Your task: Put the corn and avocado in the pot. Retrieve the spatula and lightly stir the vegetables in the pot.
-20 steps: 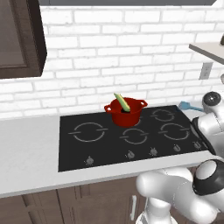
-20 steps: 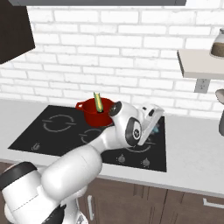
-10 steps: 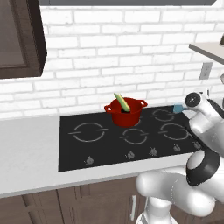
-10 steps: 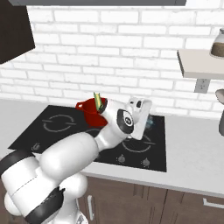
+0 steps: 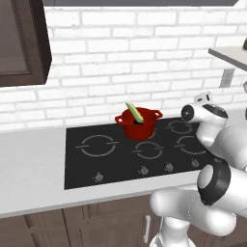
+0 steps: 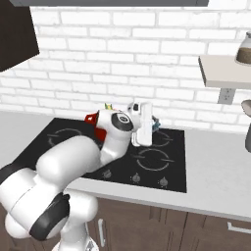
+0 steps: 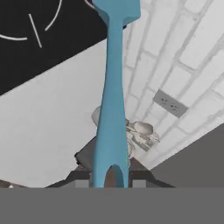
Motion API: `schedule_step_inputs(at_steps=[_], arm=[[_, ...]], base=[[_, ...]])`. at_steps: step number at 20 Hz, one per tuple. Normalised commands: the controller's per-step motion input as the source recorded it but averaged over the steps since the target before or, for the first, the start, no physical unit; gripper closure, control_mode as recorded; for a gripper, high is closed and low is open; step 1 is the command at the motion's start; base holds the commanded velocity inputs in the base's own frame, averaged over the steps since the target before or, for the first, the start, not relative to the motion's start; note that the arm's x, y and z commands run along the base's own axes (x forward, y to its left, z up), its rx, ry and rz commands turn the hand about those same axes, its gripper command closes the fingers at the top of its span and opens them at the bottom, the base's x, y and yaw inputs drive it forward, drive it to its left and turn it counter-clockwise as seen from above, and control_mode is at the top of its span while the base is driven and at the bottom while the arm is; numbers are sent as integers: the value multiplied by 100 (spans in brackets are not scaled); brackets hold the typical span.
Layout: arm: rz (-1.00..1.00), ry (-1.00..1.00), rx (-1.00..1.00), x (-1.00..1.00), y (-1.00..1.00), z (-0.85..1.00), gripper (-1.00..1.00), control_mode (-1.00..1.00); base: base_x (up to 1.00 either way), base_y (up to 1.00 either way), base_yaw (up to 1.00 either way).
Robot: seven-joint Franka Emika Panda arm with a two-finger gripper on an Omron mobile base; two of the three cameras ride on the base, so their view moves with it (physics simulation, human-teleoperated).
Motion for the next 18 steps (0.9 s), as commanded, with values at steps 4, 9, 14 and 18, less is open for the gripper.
schedule_step_inputs(at_steps=[4, 9, 14, 18], arm=[[8, 6, -24, 37, 53, 24, 100, -100], [9, 12, -15, 35, 43, 45, 100, -100], [25, 12, -7, 26, 17, 52, 100, -100], [34, 15, 0, 16, 12, 44, 100, -100]], base=[[0, 0, 0], [0, 0, 0], [0, 0, 0], [0, 0, 0]])
